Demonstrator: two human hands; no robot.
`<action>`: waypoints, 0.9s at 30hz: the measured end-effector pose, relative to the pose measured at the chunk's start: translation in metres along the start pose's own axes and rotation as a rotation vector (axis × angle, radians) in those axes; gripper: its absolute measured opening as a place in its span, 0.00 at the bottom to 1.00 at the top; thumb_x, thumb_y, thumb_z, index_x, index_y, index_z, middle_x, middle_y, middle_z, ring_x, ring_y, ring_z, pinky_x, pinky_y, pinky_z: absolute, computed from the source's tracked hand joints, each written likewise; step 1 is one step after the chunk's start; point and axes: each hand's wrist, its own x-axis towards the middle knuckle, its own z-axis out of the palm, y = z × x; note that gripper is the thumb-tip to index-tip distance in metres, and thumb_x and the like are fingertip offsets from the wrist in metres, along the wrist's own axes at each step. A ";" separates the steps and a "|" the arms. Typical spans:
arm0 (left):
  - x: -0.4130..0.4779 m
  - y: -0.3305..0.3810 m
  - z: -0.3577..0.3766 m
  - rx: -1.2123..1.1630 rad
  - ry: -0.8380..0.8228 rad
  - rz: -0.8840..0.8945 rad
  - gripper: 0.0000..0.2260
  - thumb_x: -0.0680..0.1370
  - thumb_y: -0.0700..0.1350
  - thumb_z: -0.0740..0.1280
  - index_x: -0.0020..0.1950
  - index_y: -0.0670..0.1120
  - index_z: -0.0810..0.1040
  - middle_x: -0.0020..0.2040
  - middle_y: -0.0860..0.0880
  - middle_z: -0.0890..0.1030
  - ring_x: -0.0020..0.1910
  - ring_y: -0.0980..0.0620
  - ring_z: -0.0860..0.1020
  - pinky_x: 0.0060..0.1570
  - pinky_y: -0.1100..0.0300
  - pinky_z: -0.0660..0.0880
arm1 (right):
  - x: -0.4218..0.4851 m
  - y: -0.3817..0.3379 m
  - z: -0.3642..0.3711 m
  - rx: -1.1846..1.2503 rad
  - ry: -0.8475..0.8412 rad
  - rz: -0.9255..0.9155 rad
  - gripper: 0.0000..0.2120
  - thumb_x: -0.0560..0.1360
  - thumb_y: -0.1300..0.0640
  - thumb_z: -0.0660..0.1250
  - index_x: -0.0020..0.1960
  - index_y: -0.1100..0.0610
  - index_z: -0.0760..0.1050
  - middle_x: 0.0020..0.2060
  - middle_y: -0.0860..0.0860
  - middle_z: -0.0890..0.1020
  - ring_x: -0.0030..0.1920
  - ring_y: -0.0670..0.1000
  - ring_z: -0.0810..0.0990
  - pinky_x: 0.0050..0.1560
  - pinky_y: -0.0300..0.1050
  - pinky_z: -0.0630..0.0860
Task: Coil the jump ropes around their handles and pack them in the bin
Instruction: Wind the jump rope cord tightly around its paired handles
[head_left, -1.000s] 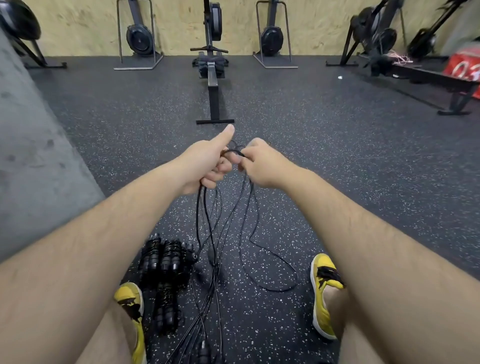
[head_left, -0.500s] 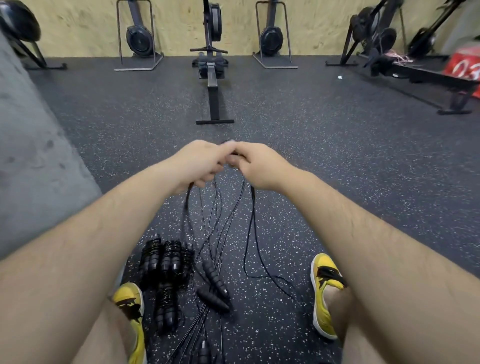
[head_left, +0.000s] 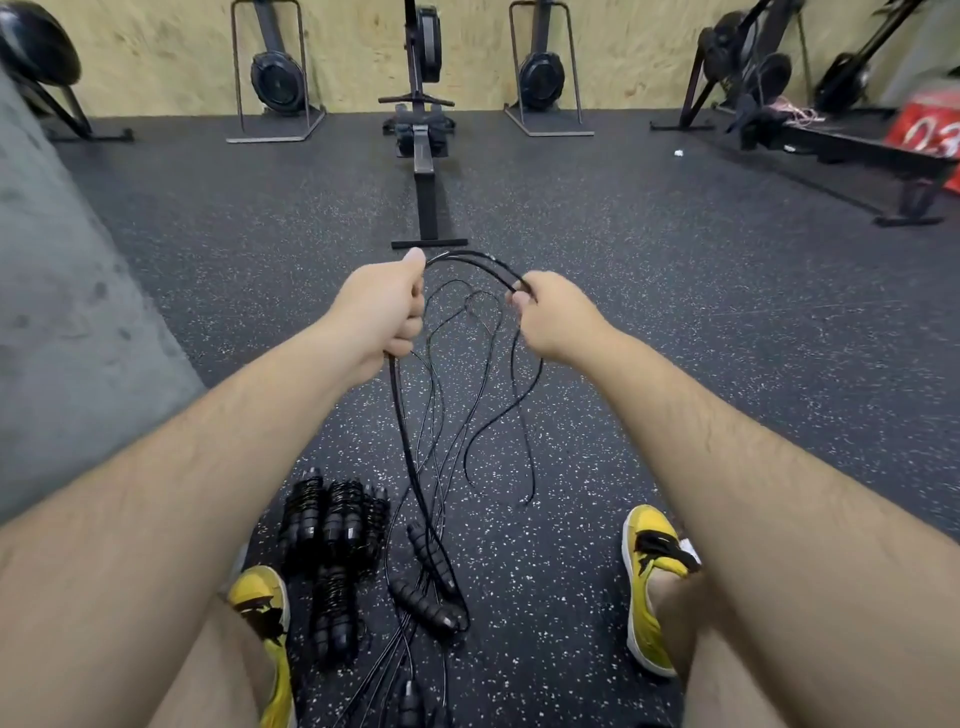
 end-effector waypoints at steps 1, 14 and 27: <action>0.000 0.000 0.001 -0.011 -0.013 0.006 0.15 0.85 0.54 0.57 0.40 0.50 0.64 0.28 0.54 0.60 0.24 0.55 0.54 0.20 0.66 0.51 | 0.002 0.000 -0.002 0.029 0.040 -0.007 0.12 0.84 0.58 0.55 0.60 0.61 0.74 0.57 0.57 0.78 0.50 0.56 0.77 0.45 0.45 0.71; 0.004 0.001 0.027 -0.449 -0.126 0.040 0.11 0.87 0.44 0.54 0.47 0.44 0.69 0.34 0.51 0.64 0.26 0.56 0.60 0.25 0.64 0.61 | -0.040 -0.038 0.016 0.285 -0.617 -0.046 0.13 0.74 0.54 0.71 0.47 0.65 0.77 0.33 0.52 0.76 0.30 0.51 0.72 0.30 0.42 0.69; -0.008 -0.046 -0.002 0.442 -0.386 0.076 0.08 0.84 0.39 0.62 0.58 0.43 0.80 0.52 0.47 0.87 0.56 0.49 0.84 0.63 0.49 0.77 | -0.013 -0.034 -0.002 0.632 -0.019 -0.093 0.13 0.83 0.52 0.61 0.45 0.53 0.80 0.29 0.45 0.74 0.26 0.42 0.70 0.31 0.39 0.66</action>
